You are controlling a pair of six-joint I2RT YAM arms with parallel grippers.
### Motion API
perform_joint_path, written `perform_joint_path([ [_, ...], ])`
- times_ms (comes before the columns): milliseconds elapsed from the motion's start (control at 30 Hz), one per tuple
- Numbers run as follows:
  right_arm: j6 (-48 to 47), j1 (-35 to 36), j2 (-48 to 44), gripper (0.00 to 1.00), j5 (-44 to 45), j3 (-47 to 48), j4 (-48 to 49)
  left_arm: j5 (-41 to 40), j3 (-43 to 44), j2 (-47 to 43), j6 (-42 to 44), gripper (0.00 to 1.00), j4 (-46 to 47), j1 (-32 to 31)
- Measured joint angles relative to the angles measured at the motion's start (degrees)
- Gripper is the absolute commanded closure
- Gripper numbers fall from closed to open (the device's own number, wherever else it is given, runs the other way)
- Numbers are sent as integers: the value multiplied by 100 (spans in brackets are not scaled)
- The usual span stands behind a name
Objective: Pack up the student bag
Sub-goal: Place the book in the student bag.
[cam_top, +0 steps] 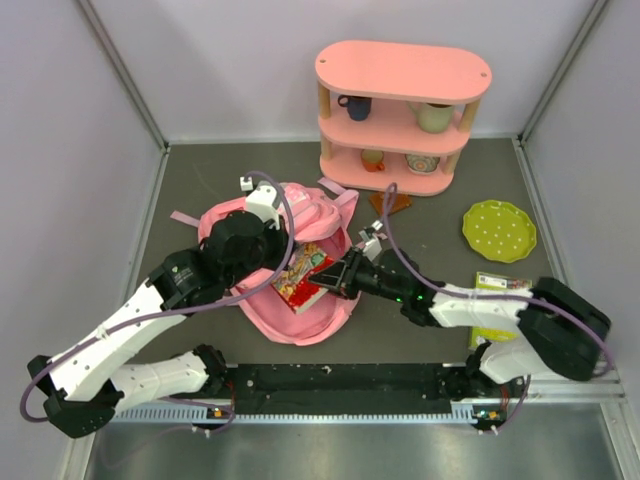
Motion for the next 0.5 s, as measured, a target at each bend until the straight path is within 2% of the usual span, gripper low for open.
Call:
perform_joint_path([
  [233,94,98,1967,100,518,953,684,9,24,-52,81,100,-55,2],
  [500,107,321,3379,99,1744,1770,1102,17,35,-199,144,100,-170,7],
])
